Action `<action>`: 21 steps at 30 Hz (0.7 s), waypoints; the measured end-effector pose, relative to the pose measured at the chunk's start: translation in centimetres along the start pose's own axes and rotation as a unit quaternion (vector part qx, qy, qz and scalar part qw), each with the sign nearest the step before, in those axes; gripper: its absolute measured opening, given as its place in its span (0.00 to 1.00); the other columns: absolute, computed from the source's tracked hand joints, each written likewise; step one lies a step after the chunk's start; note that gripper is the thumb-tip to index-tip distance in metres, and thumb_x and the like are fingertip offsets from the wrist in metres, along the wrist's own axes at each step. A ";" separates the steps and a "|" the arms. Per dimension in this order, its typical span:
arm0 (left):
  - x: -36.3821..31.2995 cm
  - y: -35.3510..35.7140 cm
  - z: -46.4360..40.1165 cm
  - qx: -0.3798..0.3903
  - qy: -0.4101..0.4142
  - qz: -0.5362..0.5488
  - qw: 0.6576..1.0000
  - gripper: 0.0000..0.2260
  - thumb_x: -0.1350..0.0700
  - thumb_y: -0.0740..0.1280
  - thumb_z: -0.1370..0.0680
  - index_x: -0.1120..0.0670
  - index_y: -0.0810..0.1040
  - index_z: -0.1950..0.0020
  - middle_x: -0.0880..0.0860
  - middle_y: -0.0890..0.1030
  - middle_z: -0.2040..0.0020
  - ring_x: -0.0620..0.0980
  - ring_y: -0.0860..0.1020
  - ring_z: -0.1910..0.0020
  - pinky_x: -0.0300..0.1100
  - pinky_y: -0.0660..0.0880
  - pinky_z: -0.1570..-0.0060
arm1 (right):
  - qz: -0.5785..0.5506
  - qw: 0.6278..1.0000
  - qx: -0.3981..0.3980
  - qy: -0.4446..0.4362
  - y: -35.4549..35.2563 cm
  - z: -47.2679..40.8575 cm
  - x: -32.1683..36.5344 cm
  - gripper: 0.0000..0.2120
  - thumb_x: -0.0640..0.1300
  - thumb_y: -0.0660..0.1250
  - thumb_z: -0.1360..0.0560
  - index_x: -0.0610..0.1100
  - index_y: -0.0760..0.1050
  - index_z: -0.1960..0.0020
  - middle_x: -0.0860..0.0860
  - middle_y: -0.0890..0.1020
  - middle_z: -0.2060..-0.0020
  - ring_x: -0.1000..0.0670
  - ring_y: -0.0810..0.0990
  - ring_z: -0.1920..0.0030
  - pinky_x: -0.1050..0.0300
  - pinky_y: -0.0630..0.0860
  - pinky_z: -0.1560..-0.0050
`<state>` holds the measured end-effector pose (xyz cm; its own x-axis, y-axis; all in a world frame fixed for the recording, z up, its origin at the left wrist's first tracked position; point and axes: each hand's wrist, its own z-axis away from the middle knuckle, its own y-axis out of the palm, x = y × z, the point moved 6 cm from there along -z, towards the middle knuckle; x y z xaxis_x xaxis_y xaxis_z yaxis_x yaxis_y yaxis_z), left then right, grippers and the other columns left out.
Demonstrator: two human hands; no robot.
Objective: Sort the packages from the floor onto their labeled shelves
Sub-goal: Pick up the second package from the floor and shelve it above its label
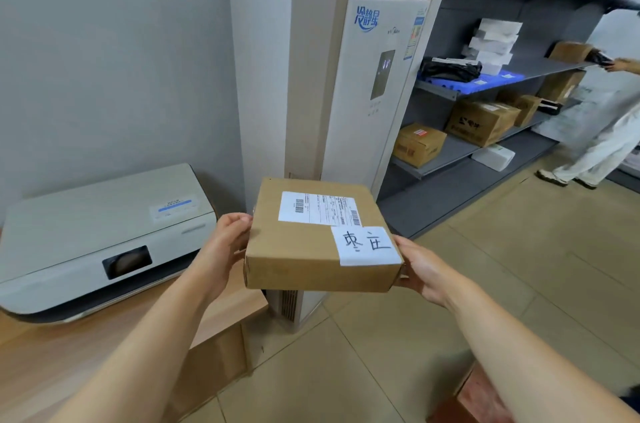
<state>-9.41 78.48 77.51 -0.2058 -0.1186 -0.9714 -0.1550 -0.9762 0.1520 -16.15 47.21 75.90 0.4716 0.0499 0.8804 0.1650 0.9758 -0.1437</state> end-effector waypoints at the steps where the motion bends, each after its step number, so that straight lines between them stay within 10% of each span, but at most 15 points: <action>1: 0.0 0.0 -0.1 -0.003 -0.002 -0.010 1.000 0.08 0.54 0.64 0.24 0.52 0.71 0.45 0.52 0.77 0.48 0.51 0.75 0.51 0.43 0.69 0.57 | 0.002 1.000 0.007 -0.001 0.2 0.0 0.1 0.13 0.48 0.56 0.20 0.55 0.75 0.40 0.49 0.85 0.49 0.48 0.81 0.54 0.50 0.79 0.52; 6: 0.4 -0.4 -0.4 0.005 -0.002 -0.042 0.999 0.26 0.62 0.68 0.28 0.51 0.62 0.34 0.54 0.72 0.39 0.55 0.73 0.41 0.51 0.72 0.42 | -0.009 0.999 0.047 -0.026 1.1 0.3 0.9 0.15 0.56 0.61 0.24 0.56 0.75 0.39 0.48 0.84 0.47 0.47 0.80 0.52 0.51 0.77 0.54; 15: -0.5 -1.4 -0.9 -0.060 0.054 -0.200 0.976 0.43 0.62 0.73 0.31 0.49 0.51 0.25 0.55 0.65 0.30 0.55 0.63 0.30 0.50 0.65 0.36 | -0.078 0.992 0.009 -0.103 -0.5 0.6 4.6 0.28 0.28 0.67 0.31 0.51 0.70 0.37 0.41 0.83 0.50 0.44 0.84 0.58 0.54 0.81 0.64; 21: -5.3 -3.3 -1.6 -0.072 0.171 -0.388 0.903 0.39 0.56 0.75 0.32 0.47 0.59 0.26 0.55 0.60 0.27 0.55 0.55 0.28 0.52 0.56 0.31 | 0.010 0.989 0.063 -0.135 0.1 0.7 8.6 0.32 0.27 0.67 0.36 0.48 0.69 0.36 0.43 0.81 0.44 0.40 0.83 0.49 0.42 0.80 0.48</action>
<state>-6.31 82.07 81.84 0.2240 0.5865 -0.7784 0.0087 -0.7998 -0.6002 -12.71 47.87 83.74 0.2214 0.1073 0.9693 0.0406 0.9921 -0.1190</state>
